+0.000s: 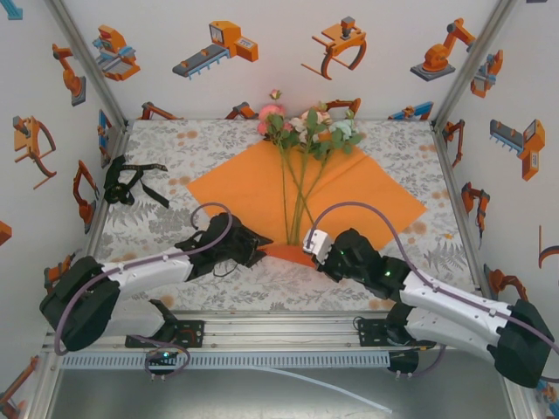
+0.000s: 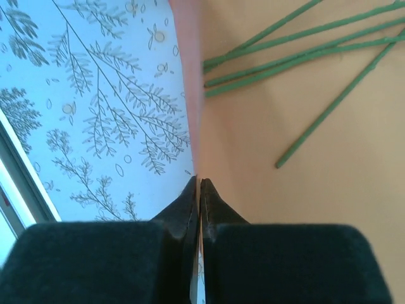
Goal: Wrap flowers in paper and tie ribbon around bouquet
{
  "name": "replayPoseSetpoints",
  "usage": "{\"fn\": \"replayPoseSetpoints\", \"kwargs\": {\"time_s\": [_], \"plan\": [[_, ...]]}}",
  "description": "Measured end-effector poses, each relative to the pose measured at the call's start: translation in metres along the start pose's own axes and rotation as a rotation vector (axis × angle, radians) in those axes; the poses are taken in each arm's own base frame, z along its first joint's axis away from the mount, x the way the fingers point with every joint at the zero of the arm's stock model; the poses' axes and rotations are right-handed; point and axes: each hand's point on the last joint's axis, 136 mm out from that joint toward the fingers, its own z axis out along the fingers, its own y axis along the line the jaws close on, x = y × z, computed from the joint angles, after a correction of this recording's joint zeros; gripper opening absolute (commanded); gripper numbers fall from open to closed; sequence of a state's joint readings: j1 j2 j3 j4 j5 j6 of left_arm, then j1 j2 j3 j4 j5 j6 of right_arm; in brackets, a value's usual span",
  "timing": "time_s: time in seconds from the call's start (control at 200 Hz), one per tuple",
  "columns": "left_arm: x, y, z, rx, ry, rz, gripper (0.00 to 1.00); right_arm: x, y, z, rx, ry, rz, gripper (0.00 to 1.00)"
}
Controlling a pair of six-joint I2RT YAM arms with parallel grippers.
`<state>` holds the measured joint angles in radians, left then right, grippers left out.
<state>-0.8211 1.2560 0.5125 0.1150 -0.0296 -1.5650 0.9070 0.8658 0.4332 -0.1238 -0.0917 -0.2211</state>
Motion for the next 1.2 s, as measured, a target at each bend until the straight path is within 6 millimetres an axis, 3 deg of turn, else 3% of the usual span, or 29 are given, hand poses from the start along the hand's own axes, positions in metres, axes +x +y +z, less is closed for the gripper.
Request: {"fn": "replayPoseSetpoints", "kwargs": {"time_s": [0.07,0.17,0.235,0.31,0.421,0.516,0.726,0.906,1.021,1.197], "plan": [[-0.008,-0.020,-0.012,0.019,-0.048,0.205,0.71,-0.008,-0.002,-0.004,0.006,-0.024,-0.007,0.00],[-0.007,-0.071,-0.039,0.113,-0.096,0.570,0.80,-0.019,-0.001,-0.011,-0.007,-0.030,-0.005,0.00],[0.007,-0.102,-0.060,0.206,-0.092,0.816,0.85,-0.026,0.002,-0.016,-0.034,-0.037,0.007,0.00],[0.029,-0.116,-0.078,0.281,-0.072,1.061,0.92,-0.031,0.008,-0.021,-0.076,-0.038,0.030,0.00],[0.067,-0.105,-0.090,0.339,-0.004,1.379,1.00,-0.030,0.020,-0.031,-0.131,-0.037,0.045,0.00],[0.091,-0.078,-0.093,0.364,0.050,1.612,0.97,-0.030,0.024,-0.043,-0.141,-0.050,0.053,0.00],[0.099,-0.038,-0.076,0.367,0.100,1.868,0.97,-0.026,0.027,-0.055,-0.144,-0.055,0.054,0.00],[0.106,-0.035,-0.044,0.361,0.094,1.929,1.00,-0.012,0.035,-0.054,-0.187,0.005,0.062,0.00],[0.104,-0.037,-0.037,0.377,0.042,1.941,0.83,-0.009,0.040,-0.056,-0.210,0.015,0.066,0.00],[0.112,-0.035,-0.035,0.420,0.079,1.932,0.35,-0.008,0.041,-0.058,-0.216,0.017,0.066,0.00]]}}
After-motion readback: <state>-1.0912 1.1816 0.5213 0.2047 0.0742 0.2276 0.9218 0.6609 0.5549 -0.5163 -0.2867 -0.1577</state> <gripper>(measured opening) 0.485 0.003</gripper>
